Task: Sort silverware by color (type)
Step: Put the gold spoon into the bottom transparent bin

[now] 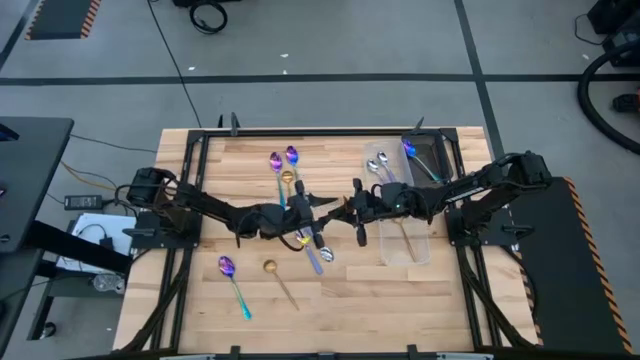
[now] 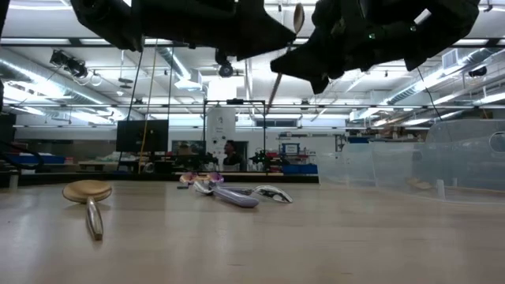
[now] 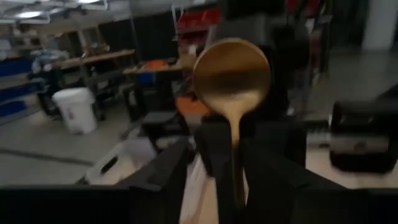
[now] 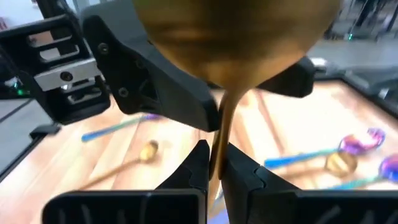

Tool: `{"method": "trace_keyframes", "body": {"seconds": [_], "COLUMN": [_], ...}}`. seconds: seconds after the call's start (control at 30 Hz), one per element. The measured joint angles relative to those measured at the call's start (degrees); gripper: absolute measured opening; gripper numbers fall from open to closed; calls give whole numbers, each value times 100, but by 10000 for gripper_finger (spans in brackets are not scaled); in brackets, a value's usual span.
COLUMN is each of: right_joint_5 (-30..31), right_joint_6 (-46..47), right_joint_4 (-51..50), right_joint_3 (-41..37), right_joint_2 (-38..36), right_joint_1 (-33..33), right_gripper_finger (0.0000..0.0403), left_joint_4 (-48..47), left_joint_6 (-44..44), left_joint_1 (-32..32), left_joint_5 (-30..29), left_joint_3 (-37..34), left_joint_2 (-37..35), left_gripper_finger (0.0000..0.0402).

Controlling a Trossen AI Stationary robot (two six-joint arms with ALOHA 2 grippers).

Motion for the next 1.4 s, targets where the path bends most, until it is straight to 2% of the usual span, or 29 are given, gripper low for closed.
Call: {"method": "trace_keyframes", "body": {"seconds": [0.17,0.33,0.5,0.8,1.1,1.4], "right_joint_5": [-16,-15,-12,8,153,-468], "right_joint_6": [300,611,1065,1751,2492,2964], "right_joint_4": [-718,-1610,-2431,-4289,-6468,-8060], "right_joint_3": [0,-1,0,156,671,848], "right_joint_2": [-7,-352,-895,-1758,-1860,-1871], "right_joint_1": [1,-1,-18,-18,-9,-9], "right_gripper_finger": [30,30,31,31,32,32], "left_joint_4": [-908,-1985,-2593,-2918,-3029,-3044], "left_joint_6": [-451,-1223,-1386,-1351,-1375,-1375], "left_joint_1": [-200,-249,-270,-359,-349,-347], "left_joint_5": [-297,-306,-307,-286,-288,-290], "left_joint_3": [0,-7,-7,-7,-7,-7], "left_joint_2": [-3,-149,-440,-436,-434,-435], "left_gripper_finger": [192,188,182,181,181,181]}}
